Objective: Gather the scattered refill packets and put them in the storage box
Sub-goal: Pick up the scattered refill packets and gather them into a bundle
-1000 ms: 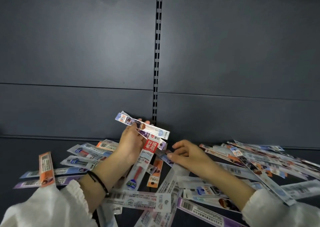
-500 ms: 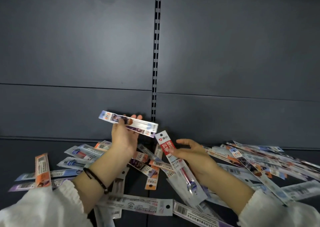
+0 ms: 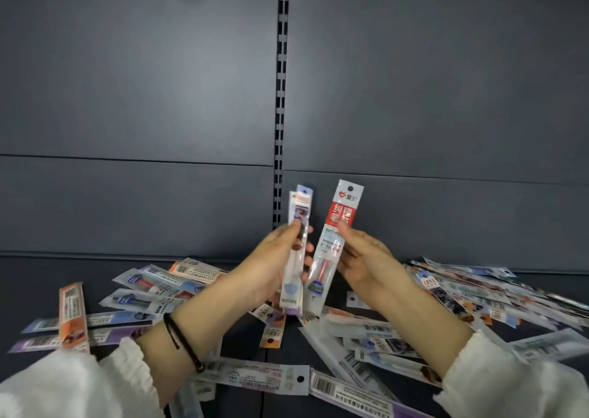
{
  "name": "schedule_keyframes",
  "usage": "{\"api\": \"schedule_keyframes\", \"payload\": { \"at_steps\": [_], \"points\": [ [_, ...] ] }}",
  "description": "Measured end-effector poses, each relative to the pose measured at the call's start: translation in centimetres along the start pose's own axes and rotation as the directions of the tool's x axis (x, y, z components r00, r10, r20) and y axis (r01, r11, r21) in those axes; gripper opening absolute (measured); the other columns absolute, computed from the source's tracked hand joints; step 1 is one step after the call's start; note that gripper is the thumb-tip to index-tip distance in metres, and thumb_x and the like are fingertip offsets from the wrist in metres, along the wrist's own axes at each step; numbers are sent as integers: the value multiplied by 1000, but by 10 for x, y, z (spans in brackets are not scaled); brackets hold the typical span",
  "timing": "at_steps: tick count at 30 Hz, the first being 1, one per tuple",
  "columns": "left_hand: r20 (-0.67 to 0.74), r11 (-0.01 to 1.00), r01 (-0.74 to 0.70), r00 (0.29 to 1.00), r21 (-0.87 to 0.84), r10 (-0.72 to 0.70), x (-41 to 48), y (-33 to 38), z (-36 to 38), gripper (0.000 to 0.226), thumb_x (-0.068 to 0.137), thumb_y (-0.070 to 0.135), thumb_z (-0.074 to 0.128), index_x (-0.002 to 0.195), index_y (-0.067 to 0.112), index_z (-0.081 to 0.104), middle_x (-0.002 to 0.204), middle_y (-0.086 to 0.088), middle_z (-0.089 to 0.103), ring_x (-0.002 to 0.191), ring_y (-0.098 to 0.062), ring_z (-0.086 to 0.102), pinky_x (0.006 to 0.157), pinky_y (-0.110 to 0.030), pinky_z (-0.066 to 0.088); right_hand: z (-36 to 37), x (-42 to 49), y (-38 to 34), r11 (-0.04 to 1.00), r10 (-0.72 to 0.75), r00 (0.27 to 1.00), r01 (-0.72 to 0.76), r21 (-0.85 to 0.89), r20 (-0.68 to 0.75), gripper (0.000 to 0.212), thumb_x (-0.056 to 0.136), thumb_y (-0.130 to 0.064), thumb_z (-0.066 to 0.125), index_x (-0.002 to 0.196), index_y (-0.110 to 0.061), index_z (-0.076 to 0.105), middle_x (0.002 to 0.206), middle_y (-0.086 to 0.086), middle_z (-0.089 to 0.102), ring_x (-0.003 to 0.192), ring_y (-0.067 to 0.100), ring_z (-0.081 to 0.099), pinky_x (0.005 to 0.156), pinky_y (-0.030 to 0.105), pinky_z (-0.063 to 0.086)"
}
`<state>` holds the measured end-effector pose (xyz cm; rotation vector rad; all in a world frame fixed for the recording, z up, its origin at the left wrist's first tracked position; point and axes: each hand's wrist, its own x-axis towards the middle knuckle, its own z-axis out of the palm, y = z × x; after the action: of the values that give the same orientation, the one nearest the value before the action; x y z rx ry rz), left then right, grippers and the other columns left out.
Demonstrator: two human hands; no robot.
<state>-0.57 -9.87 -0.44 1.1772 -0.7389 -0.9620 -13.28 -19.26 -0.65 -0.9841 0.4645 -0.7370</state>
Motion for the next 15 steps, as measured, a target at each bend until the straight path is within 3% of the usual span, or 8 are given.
{"api": "schedule_keyframes", "payload": {
  "at_steps": [3,6,11,13,15],
  "points": [
    [114,977,-21,994,212,-3,-9,-4,6,39,92,48,49,106,14,62,80,-1,63,63,-12,59,56,-28,48,6,-4,-2,996,-18,999,20,-83,32,17,77,-26,71,82,-10,68,79,5,73,71,16,66,69,28,53],
    [127,930,-119,989,349,79,-15,-6,5,29,88,39,60,108,18,63,86,3,66,73,-9,59,64,-28,49,7,-7,-3,994,12,999,-8,-111,33,23,74,-29,72,85,-8,71,82,7,74,69,17,68,64,28,55],
    [101,948,-201,978,246,181,-20,0,-2,44,77,38,74,115,17,64,112,-13,70,106,-37,63,93,-54,48,10,-11,-5,991,50,996,-40,-128,71,55,71,-34,73,113,0,67,111,13,71,95,20,65,99,37,46],
    [137,949,-217,972,227,189,-21,2,0,45,77,37,74,116,18,62,112,-11,70,106,-32,65,94,-51,50,14,-13,-3,992,57,994,-46,-121,89,52,72,-34,73,112,-2,69,111,14,71,95,21,66,99,39,48],
    [193,942,-227,964,247,182,-22,0,4,46,77,31,71,119,20,58,111,-7,70,105,-20,67,93,-38,53,21,-17,1,990,47,993,-32,-136,105,39,71,-32,73,97,-3,72,98,13,74,87,20,68,85,33,53]
  ]
}}
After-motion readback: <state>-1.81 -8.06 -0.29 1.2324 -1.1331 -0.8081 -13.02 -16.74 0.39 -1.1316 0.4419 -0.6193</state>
